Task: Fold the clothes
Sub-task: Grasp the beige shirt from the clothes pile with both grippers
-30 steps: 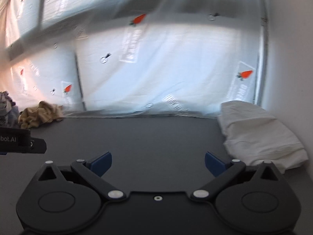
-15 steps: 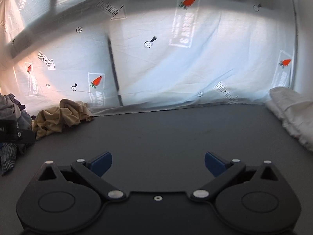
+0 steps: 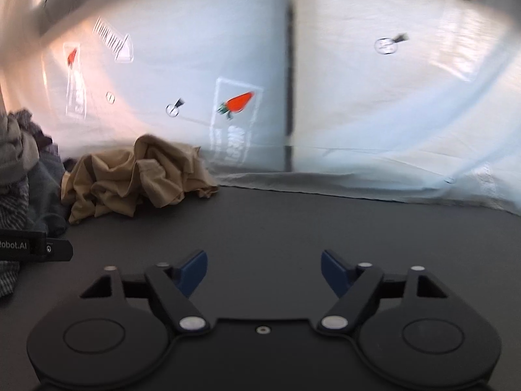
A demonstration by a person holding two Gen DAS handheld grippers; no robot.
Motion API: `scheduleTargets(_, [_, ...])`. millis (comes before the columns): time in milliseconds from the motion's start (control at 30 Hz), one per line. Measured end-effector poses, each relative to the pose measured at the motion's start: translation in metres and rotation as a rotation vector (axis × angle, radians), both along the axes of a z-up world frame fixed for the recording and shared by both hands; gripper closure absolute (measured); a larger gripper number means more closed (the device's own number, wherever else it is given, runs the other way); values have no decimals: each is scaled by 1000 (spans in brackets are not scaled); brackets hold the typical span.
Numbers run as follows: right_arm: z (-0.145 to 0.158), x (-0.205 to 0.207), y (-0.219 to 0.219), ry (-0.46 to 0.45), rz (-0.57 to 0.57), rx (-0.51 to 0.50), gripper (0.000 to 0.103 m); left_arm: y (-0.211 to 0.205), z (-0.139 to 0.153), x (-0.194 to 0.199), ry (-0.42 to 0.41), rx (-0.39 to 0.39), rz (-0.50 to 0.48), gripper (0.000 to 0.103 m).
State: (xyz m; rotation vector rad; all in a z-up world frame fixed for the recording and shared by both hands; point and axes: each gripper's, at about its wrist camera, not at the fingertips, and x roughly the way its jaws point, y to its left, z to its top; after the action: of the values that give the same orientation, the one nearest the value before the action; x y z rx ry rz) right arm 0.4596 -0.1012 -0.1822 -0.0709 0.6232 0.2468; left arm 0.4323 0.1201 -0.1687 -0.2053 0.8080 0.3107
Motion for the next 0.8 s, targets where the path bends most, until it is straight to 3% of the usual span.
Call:
scheduleTargets(67, [-12, 25, 22, 16, 32, -24, 55, 18, -11, 19, 6, -6, 12, 15])
scheduleTargets(233, [-33, 81, 73, 28, 106, -39, 74, 61, -34, 64, -4, -73, 45, 43])
scheduleTargets(433, [-39, 121, 127, 24, 256, 40, 73, 86, -49, 116, -56, -142, 72, 44])
scheduleTargets(500, [-38, 125, 139, 18, 288, 75, 68, 92, -51, 129, -72, -181, 82, 43])
scheduleTargets(767, [-52, 144, 167, 27, 289, 92, 61, 101, -67, 162, -64, -288, 138, 43])
scheduleTargets(800, [-53, 145, 167, 32, 289, 101, 58, 100, -67, 163, -70, -294, 135, 48])
